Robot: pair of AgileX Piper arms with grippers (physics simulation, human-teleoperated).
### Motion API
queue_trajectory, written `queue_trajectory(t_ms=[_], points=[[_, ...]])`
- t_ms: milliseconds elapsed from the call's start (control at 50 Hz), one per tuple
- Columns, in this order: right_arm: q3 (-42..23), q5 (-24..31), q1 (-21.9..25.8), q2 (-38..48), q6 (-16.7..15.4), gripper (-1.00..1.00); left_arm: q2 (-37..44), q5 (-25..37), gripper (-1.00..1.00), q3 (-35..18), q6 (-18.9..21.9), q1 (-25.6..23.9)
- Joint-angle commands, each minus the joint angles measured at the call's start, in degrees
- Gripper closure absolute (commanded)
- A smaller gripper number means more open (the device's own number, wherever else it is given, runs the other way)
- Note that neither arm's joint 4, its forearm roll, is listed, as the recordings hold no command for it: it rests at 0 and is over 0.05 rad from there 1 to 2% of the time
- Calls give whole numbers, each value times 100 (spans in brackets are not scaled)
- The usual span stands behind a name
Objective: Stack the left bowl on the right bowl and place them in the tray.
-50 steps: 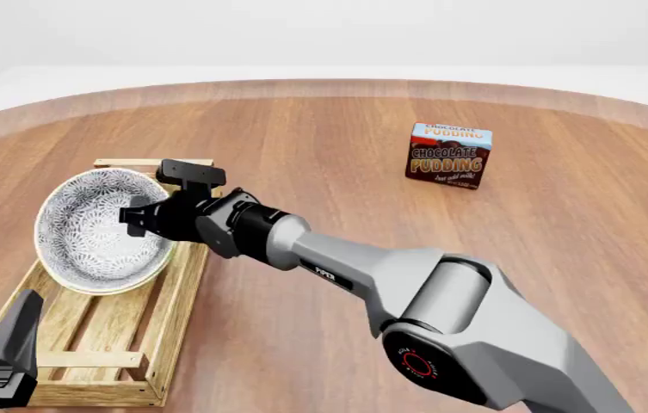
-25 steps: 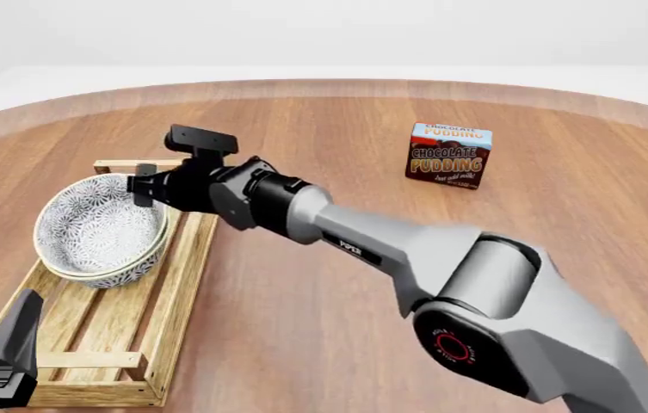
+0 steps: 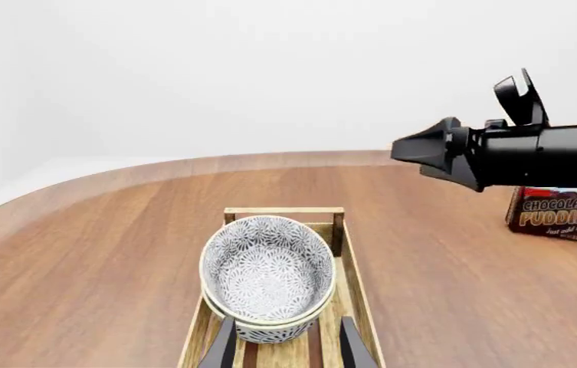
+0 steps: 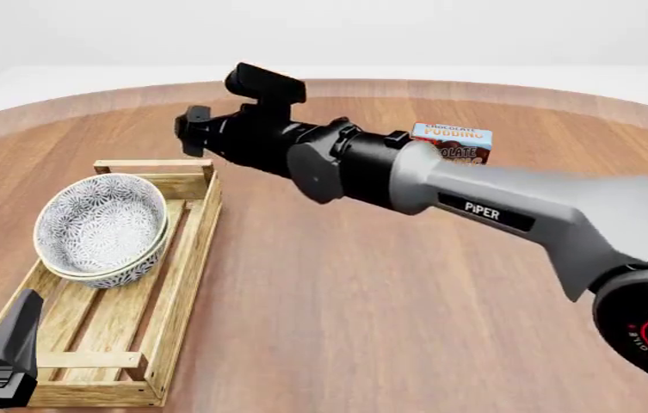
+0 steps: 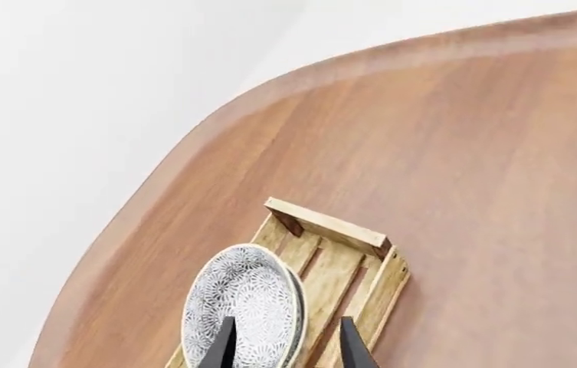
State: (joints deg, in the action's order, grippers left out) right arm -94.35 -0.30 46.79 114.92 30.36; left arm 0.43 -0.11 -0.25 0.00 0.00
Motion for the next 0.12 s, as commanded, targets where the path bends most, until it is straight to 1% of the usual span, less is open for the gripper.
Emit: queue_trajectory(t_ms=[20, 40, 100, 120], points=[[1948, -1542, -933, -1171, -90, -100, 0, 0, -100, 0, 0, 0], [2022, -1547, -1078, -1177, -169, -100, 0, 0, -100, 0, 0, 0], [2526, -1993, -1383, -1357, -157, -100, 0, 0, -100, 0, 0, 0], [2657, -2109, -1540, -1410, -236, -100, 0, 0, -100, 0, 0, 0]])
